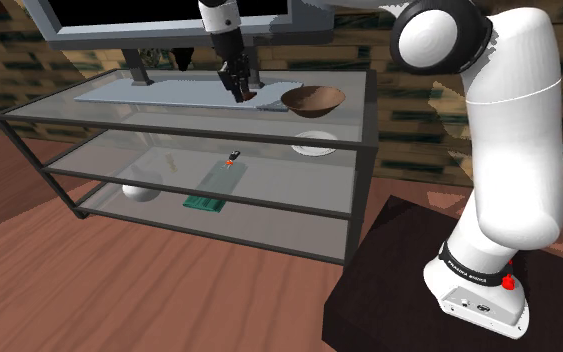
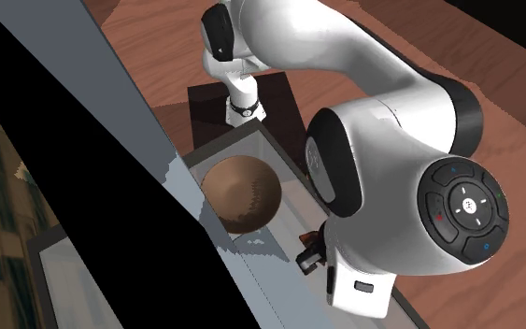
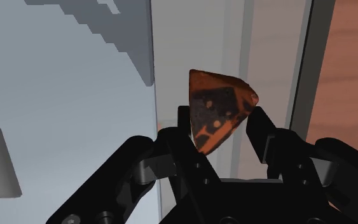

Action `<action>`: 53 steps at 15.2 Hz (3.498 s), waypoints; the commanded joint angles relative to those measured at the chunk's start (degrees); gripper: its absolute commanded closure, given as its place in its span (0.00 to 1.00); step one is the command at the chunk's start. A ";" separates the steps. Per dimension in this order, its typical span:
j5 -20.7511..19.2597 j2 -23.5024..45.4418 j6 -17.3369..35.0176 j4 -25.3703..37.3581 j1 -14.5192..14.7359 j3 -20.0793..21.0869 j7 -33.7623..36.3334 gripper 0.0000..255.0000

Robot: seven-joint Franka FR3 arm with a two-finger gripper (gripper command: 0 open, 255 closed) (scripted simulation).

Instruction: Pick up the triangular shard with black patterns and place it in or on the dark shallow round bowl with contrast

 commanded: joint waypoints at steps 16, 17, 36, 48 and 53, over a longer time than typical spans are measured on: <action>1.68 -15.65 -0.92 -14.33 -5.11 -1.16 -5.64 1.00; 1.91 -17.98 -0.13 -17.38 -5.74 -1.53 -6.52 1.00; 2.56 -33.72 12.61 -45.39 -9.36 -4.99 -12.77 1.00; 2.55 -33.90 14.50 -47.46 -9.42 -4.97 -12.69 0.00; 2.57 -33.55 12.50 -45.11 -9.39 -4.86 -12.68 0.00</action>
